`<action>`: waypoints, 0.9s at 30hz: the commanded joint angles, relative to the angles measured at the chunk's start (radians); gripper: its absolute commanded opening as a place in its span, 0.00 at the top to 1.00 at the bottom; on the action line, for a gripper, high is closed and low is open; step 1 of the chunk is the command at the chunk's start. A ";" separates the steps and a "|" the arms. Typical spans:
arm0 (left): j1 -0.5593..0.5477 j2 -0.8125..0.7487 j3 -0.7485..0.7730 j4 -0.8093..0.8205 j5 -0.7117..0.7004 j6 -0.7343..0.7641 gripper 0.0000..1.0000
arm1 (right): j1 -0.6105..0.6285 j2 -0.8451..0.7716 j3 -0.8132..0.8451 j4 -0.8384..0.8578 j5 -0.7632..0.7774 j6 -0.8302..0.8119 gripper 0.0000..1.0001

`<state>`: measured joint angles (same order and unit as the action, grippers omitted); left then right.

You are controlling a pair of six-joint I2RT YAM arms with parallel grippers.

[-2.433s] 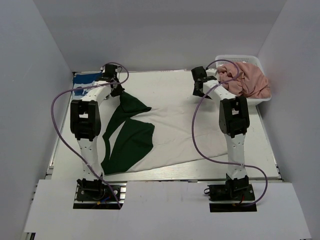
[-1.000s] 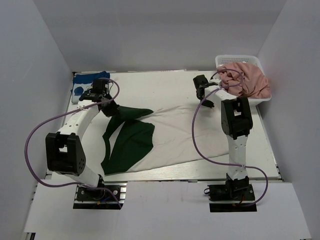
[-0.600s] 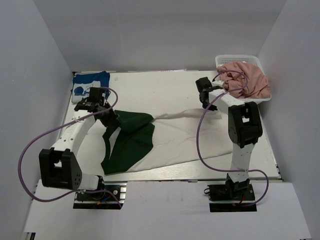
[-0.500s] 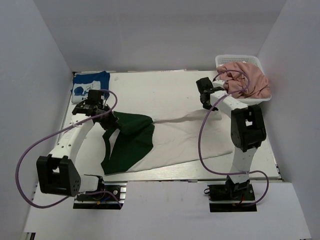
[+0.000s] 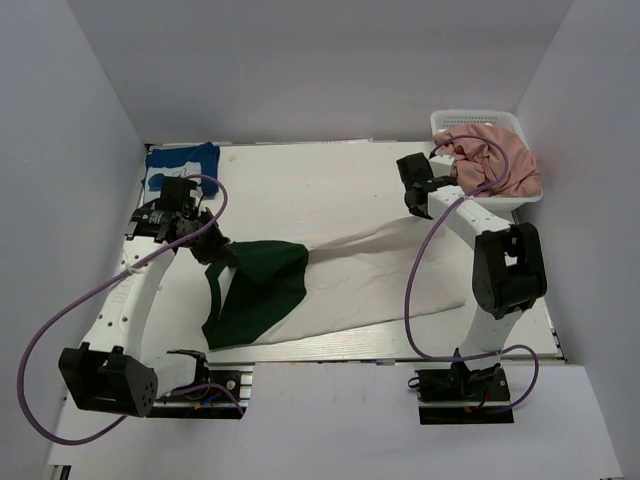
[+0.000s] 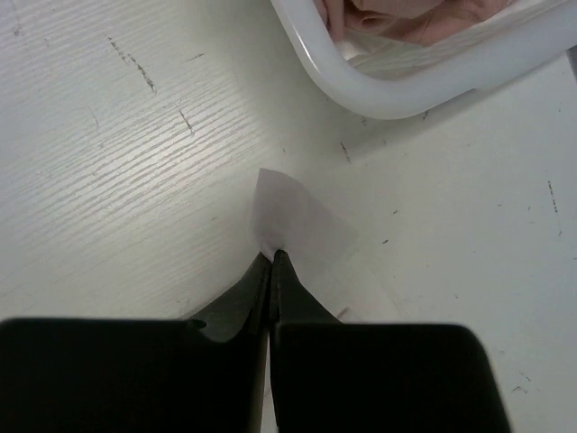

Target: Fold and stack the t-shirts

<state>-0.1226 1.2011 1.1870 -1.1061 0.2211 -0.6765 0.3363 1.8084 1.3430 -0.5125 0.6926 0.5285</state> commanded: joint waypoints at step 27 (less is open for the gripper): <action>-0.005 -0.230 -0.338 -0.100 0.192 0.146 0.00 | -0.003 -0.118 -0.180 -0.147 0.097 0.139 0.17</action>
<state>-0.1261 0.9390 0.7261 -1.2606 0.4458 -0.5671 0.3351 1.7271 1.1183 -0.5869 0.7063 0.6022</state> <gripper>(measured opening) 0.993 0.801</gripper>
